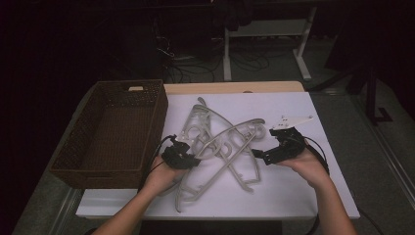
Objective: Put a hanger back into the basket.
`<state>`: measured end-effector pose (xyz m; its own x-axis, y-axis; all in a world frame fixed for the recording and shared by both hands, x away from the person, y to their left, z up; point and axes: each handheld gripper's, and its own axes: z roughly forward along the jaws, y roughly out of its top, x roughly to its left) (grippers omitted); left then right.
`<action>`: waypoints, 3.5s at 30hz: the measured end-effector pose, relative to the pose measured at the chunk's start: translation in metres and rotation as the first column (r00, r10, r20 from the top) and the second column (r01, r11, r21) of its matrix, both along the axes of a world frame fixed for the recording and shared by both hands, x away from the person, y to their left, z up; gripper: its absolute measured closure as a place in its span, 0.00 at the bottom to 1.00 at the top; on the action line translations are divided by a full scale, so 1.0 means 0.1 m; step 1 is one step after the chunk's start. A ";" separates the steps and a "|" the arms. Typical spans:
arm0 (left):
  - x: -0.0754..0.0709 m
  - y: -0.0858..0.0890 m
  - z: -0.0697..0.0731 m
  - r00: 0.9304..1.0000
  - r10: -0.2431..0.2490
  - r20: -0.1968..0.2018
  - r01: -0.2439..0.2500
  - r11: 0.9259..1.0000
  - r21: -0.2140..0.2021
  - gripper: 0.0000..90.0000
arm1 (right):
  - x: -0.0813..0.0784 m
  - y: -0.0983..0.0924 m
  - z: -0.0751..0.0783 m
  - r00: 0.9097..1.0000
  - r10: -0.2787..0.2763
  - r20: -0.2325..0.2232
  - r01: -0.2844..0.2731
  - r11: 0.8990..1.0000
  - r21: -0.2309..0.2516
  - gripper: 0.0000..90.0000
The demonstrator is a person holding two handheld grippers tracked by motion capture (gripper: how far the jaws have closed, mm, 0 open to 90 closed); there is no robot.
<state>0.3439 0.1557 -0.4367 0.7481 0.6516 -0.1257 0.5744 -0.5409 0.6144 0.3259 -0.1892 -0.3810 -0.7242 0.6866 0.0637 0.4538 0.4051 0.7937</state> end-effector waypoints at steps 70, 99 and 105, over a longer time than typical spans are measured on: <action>0.39 2.87 1.47 0.914 0.337 0.224 -0.351 0.936 0.024 0.91 | -0.01 -0.02 0.04 1.000 -0.003 0.003 0.003 1.000 0.023 0.00; 0.41 3.11 1.15 0.891 0.429 0.149 -0.423 0.903 -0.074 0.67 | 0.00 -0.02 0.02 1.000 -0.004 -0.008 0.004 1.000 0.024 0.00; 0.39 2.99 1.19 0.909 0.394 0.136 -0.374 0.915 -0.151 0.52 | 0.00 -0.02 0.02 1.000 -0.003 -0.007 0.003 1.000 0.025 0.00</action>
